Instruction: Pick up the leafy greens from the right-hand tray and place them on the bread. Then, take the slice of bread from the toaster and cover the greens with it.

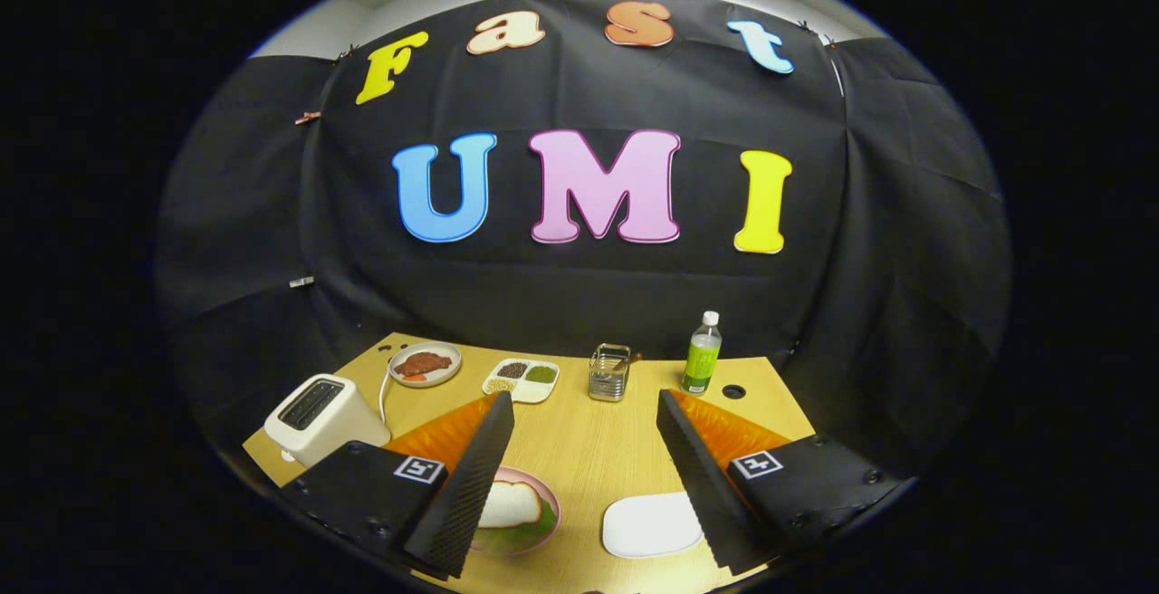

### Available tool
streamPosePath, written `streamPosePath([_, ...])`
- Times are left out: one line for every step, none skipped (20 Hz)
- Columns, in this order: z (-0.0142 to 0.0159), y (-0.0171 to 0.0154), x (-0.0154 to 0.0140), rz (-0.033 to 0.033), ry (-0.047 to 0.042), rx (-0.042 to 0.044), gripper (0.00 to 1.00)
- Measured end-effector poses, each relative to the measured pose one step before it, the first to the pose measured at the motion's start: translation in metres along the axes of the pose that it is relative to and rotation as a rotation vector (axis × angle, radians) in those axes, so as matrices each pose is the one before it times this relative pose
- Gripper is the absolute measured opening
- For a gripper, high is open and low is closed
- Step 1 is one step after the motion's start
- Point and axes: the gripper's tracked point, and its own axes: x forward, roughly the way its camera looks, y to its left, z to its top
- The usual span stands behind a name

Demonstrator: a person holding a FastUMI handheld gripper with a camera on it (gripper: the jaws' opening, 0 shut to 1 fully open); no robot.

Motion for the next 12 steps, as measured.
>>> streamPosePath([0.00696, 0.00167, -0.00602, -0.01328, -0.01772, 0.00827, 0.99])
streamPosePath([0.00436, 0.00122, -0.00458, -0.01193, -0.01426, 0.00849, 0.99])
streamPosePath([0.00601, 0.00147, -0.00437, -0.01331, -0.01480, 0.00967, 0.99])
streamPosePath([0.00911, 0.00093, -0.00312, -0.01271, -0.02085, 0.00842, 0.99])
streamPosePath([0.00757, -0.00003, -0.00265, -0.01235, -0.02357, 0.00735, 0.99])
streamPosePath([0.00575, 0.00011, -0.00120, -0.01060, -0.01668, 0.00819, 0.99])
streamPosePath([0.00386, 0.00085, -0.00137, -0.00473, -0.01062, 0.00984, 0.99])
streamPosePath([0.00380, 0.00126, -0.00135, -0.00324, -0.00724, 0.01139, 0.99])
streamPosePath([0.00311, 0.00103, -0.00124, -0.00181, -0.00626, 0.00728, 0.99])
streamPosePath([0.00305, -0.00005, -0.00035, -0.00385, -0.00764, -0.00005, 0.99])
streamPosePath([0.00067, 0.00000, -0.00020, -0.00474, -0.00199, -0.00684, 0.99])
streamPosePath([-0.00135, 0.00039, -0.00148, -0.00276, 0.00259, -0.00656, 0.99])
